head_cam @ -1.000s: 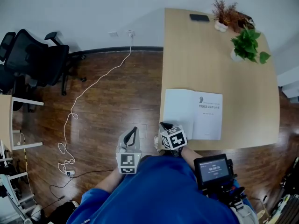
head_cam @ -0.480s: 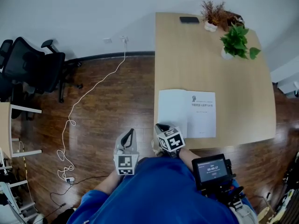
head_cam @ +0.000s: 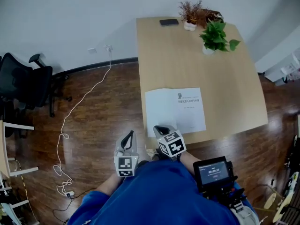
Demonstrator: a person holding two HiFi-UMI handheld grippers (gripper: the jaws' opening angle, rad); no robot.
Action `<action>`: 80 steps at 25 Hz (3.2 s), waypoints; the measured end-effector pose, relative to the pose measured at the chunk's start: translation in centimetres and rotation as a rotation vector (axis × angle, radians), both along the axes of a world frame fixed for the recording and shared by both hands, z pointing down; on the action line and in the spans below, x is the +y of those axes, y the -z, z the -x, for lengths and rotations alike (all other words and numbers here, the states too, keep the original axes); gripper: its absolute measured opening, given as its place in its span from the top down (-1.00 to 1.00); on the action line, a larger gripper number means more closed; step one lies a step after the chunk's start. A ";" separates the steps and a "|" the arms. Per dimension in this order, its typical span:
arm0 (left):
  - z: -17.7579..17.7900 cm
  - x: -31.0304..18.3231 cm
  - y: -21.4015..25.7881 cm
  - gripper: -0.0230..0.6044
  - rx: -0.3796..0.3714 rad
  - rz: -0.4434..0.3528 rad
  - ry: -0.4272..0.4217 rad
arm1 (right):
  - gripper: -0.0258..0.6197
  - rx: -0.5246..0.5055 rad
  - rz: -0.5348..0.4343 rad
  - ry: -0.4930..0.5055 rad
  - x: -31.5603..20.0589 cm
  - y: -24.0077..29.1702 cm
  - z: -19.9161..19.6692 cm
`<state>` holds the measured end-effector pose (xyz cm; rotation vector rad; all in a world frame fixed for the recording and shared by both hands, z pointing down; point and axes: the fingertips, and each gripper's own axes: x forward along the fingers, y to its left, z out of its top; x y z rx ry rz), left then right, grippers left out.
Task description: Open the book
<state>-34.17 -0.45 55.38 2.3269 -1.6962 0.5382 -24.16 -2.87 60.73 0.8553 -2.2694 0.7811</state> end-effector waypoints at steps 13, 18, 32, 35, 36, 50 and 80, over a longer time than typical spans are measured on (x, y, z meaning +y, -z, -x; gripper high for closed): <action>-10.5 0.7 1.9 0.91 0.040 -0.050 -0.148 | 0.91 0.000 -0.086 -0.137 2.4 3.7 -9.8; -15.1 3.2 2.6 0.90 0.050 -0.061 -0.154 | 0.91 -0.018 -0.137 -0.125 5.4 4.9 -13.7; -25.1 12.8 4.9 0.90 0.029 -0.121 -0.134 | 0.91 -0.071 -0.247 -0.100 14.7 8.3 -22.9; -27.1 15.2 5.8 0.90 -0.006 -0.155 -0.141 | 0.91 -0.081 -0.270 -0.091 16.8 8.9 -24.7; -27.7 15.9 6.1 0.91 -0.024 -0.171 -0.147 | 0.91 -0.083 -0.276 -0.088 17.5 8.9 -25.2; -28.1 20.3 7.3 0.90 -0.031 -0.190 -0.183 | 0.91 -0.057 -0.377 -0.122 22.1 11.0 -26.8; -27.0 20.8 6.9 0.90 0.029 -0.193 -0.263 | 0.91 -0.019 -0.560 -0.257 23.8 13.0 -26.2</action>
